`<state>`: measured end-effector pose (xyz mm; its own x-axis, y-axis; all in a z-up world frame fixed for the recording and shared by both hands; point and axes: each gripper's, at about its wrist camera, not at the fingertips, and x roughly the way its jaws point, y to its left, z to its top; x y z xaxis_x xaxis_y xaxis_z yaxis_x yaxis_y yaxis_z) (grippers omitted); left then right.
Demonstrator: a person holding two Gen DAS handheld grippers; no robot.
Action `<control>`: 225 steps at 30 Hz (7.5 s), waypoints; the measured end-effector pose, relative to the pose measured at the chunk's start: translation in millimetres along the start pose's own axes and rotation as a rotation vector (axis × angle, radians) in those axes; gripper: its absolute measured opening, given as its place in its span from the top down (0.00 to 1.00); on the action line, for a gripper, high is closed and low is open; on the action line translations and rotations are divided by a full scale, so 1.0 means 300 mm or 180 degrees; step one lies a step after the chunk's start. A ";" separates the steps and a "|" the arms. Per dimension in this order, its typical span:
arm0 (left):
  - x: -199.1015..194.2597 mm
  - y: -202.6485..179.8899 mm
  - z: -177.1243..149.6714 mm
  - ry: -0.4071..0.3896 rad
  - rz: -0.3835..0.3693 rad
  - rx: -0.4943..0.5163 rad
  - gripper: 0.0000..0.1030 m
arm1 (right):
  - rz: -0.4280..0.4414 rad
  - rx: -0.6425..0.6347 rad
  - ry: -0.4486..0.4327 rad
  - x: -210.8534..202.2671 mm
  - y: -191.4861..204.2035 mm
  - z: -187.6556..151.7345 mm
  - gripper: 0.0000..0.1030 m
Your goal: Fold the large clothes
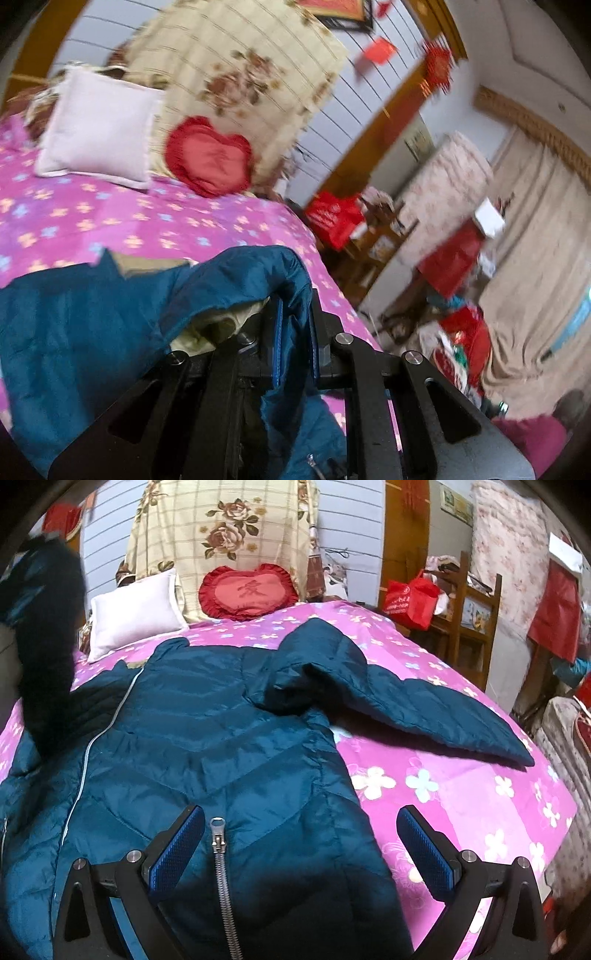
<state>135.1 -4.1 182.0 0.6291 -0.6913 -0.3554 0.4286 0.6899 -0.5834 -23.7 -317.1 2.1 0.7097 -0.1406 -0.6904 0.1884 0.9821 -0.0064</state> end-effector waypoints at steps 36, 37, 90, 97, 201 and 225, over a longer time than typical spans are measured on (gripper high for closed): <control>0.047 0.325 -0.230 0.0377 0.0248 -0.0797 0.22 | 0.0091 0.0133 0.0211 0.050 -0.002 -0.023 0.00; 0.024 0.354 -0.233 0.0329 0.0364 -0.0779 0.22 | 0.0081 0.0114 0.0196 0.048 0.003 -0.023 0.00; 0.020 0.806 -0.376 0.0521 0.3056 -0.0886 0.07 | 0.0978 -0.0492 0.0500 0.686 0.389 0.421 0.00; 0.029 0.815 -0.382 0.0539 0.3106 -0.0866 0.03 | 0.0952 -0.0519 0.0463 0.676 0.389 0.421 0.00; 0.068 0.477 -0.436 0.0427 0.2569 -0.0193 0.03 | -0.0499 -0.1965 -0.1264 0.291 0.524 0.296 0.85; 0.071 0.495 -0.339 0.0292 0.1705 -0.0338 0.03 | 0.0616 -0.2887 -0.1514 0.248 0.887 0.032 0.84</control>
<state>146.2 61.8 13.6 0.6801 -0.2690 -0.6820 -0.0065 0.9280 -0.3725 85.6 -67.4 -44.0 0.9047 0.1877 -0.3824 -0.3983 0.6911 -0.6031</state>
